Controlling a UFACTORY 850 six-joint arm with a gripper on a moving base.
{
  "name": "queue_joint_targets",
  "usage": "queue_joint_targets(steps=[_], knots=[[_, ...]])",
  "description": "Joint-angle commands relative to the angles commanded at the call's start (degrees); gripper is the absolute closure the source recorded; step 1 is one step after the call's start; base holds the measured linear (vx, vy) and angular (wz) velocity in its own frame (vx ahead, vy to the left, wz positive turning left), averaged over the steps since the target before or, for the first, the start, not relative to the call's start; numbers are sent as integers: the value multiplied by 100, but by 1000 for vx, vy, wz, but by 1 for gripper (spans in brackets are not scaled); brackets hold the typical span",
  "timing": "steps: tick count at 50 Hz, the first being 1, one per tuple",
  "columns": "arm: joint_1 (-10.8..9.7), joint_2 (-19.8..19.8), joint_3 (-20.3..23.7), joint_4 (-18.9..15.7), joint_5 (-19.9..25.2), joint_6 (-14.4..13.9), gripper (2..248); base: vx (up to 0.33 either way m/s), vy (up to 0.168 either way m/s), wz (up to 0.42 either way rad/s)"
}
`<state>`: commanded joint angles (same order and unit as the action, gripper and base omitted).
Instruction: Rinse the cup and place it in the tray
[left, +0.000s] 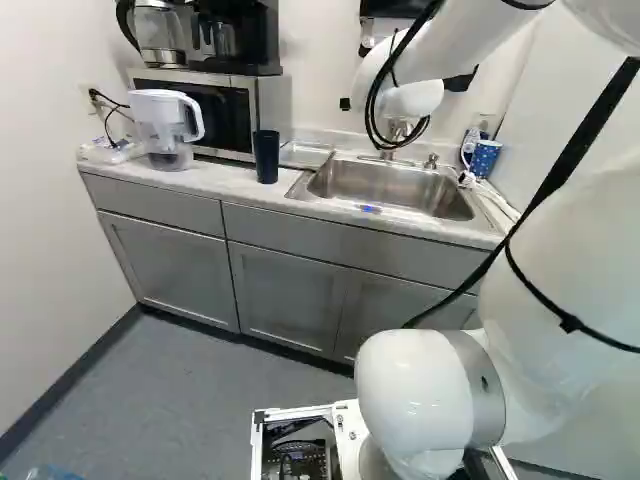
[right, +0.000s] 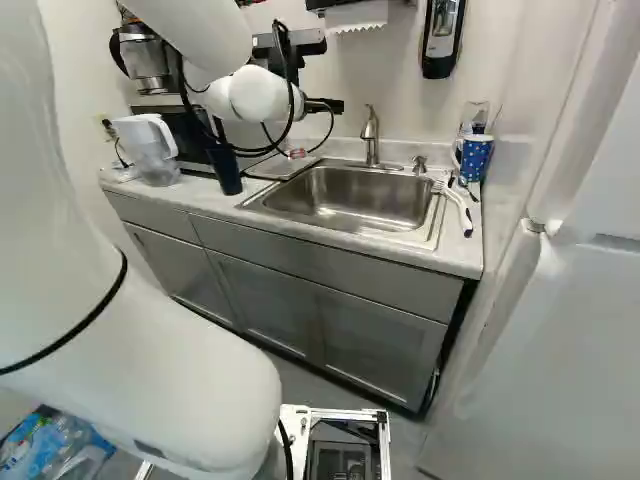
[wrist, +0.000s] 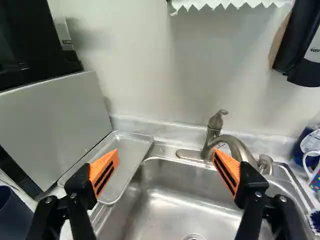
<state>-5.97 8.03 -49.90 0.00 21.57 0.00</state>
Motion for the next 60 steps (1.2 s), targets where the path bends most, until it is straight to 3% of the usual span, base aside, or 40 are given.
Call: queue_joint_targets(steps=[60], knots=[[-4,-61,-57,0,0,0,3,34,0,0]])
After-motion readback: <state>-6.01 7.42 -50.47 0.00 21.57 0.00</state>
